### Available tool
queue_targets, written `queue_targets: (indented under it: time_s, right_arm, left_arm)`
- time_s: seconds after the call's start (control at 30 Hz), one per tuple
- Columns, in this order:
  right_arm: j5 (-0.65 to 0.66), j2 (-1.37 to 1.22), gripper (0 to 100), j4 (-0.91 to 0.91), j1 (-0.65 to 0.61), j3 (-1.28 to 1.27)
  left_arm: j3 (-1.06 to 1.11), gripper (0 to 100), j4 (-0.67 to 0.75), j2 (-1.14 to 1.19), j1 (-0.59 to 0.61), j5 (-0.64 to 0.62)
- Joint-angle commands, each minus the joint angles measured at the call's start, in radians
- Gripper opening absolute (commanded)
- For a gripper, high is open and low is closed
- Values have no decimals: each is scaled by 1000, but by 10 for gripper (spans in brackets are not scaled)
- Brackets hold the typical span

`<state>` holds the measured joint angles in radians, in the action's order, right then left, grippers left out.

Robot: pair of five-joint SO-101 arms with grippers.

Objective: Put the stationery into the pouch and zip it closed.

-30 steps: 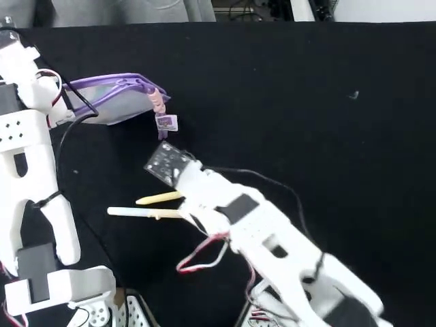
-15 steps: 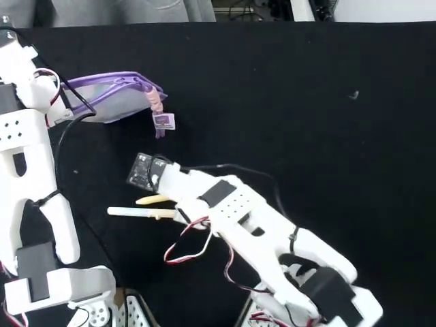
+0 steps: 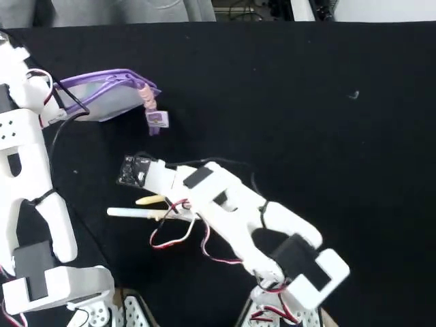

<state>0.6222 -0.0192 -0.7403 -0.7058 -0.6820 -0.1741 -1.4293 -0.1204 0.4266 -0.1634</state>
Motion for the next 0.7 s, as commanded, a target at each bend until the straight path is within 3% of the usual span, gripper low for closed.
queue_targets:
  time_s: [0.0, 0.4, 0.67]
  right_arm:
    - [21, -19, 136, -14, -11, 79]
    - [54, -255, 13, -299, 57, 384]
    - [-35, -30, 11, -276, 204, 364]
  left_arm:
    - [-16, 29, 12, -5, 44, 8]
    - [-16, 29, 12, -3, 44, 8]
    - [-16, 29, 9, -9, 42, 8]
